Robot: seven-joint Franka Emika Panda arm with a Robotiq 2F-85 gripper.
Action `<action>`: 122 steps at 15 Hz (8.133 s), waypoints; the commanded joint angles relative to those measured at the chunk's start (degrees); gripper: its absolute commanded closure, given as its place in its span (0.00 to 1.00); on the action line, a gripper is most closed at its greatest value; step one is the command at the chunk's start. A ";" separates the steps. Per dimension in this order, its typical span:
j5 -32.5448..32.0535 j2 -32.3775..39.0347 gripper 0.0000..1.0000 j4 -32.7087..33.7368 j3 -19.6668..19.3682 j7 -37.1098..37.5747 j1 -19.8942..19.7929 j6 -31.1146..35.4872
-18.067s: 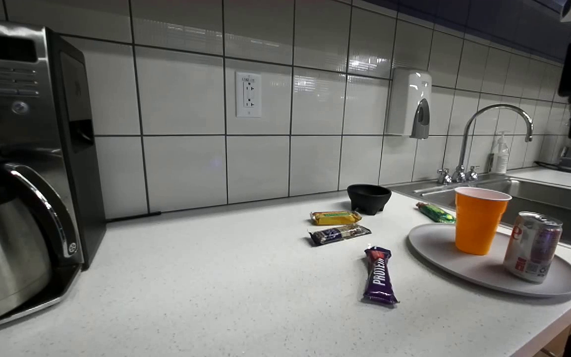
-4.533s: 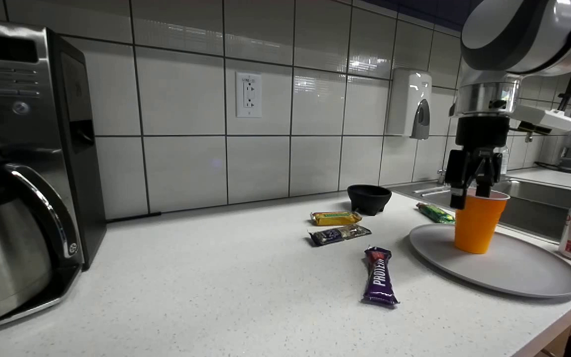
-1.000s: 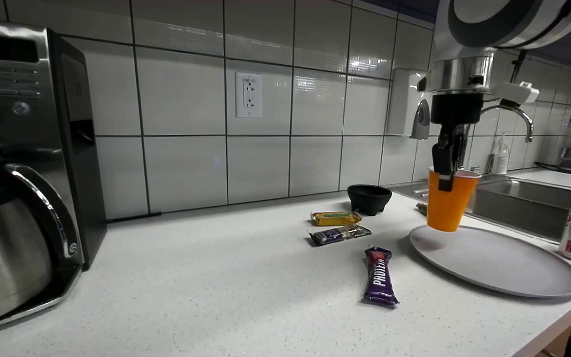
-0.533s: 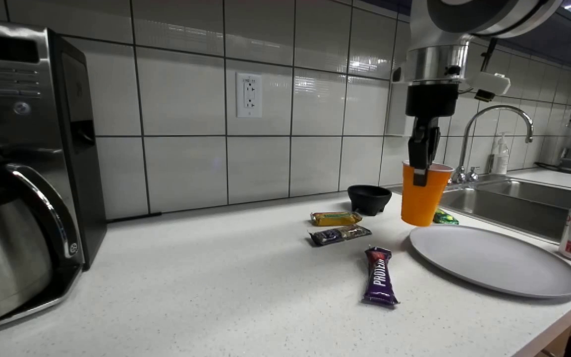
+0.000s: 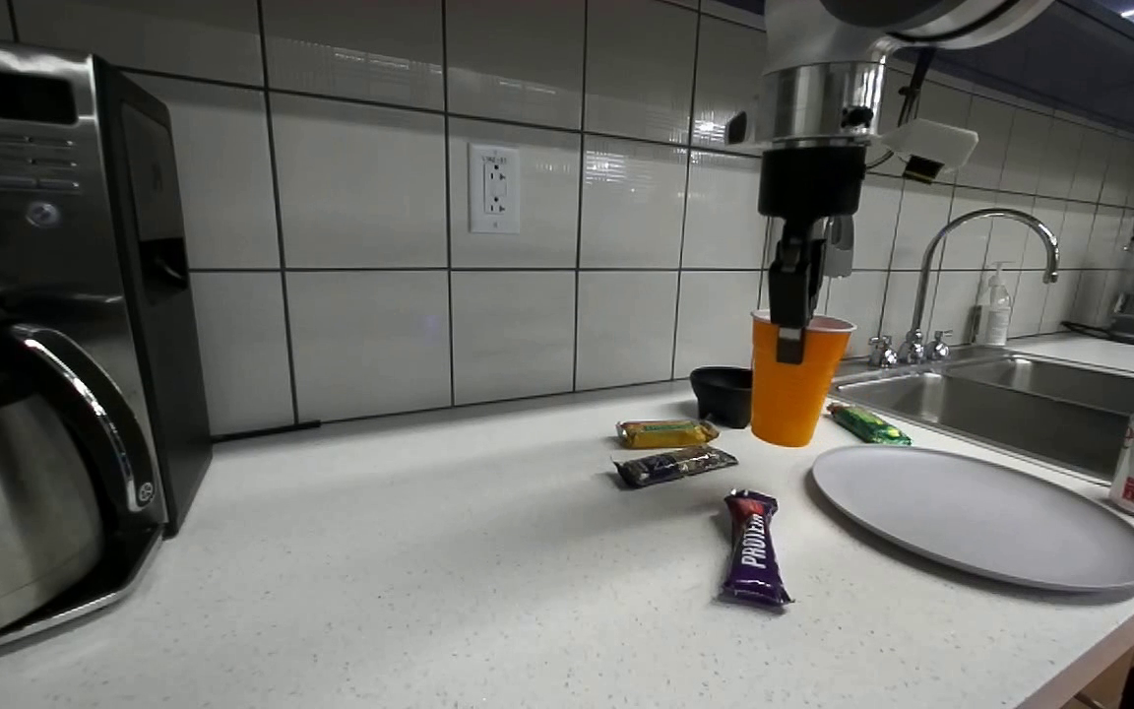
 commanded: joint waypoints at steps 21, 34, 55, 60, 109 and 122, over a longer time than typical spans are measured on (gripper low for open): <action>0.92 10.06 0.99 7.59 9.98 -3.27 7.14 -1.27; -0.38 14.96 0.99 9.55 12.25 -2.03 7.99 2.31; 1.89 6.66 0.00 9.54 10.71 -2.10 6.07 -1.38; 2.41 5.44 0.00 8.68 9.36 -1.61 5.09 -3.98; 7.20 4.28 0.00 -2.10 5.39 59.05 2.25 -6.20; 6.76 8.79 0.00 -2.16 3.99 67.58 2.25 -0.75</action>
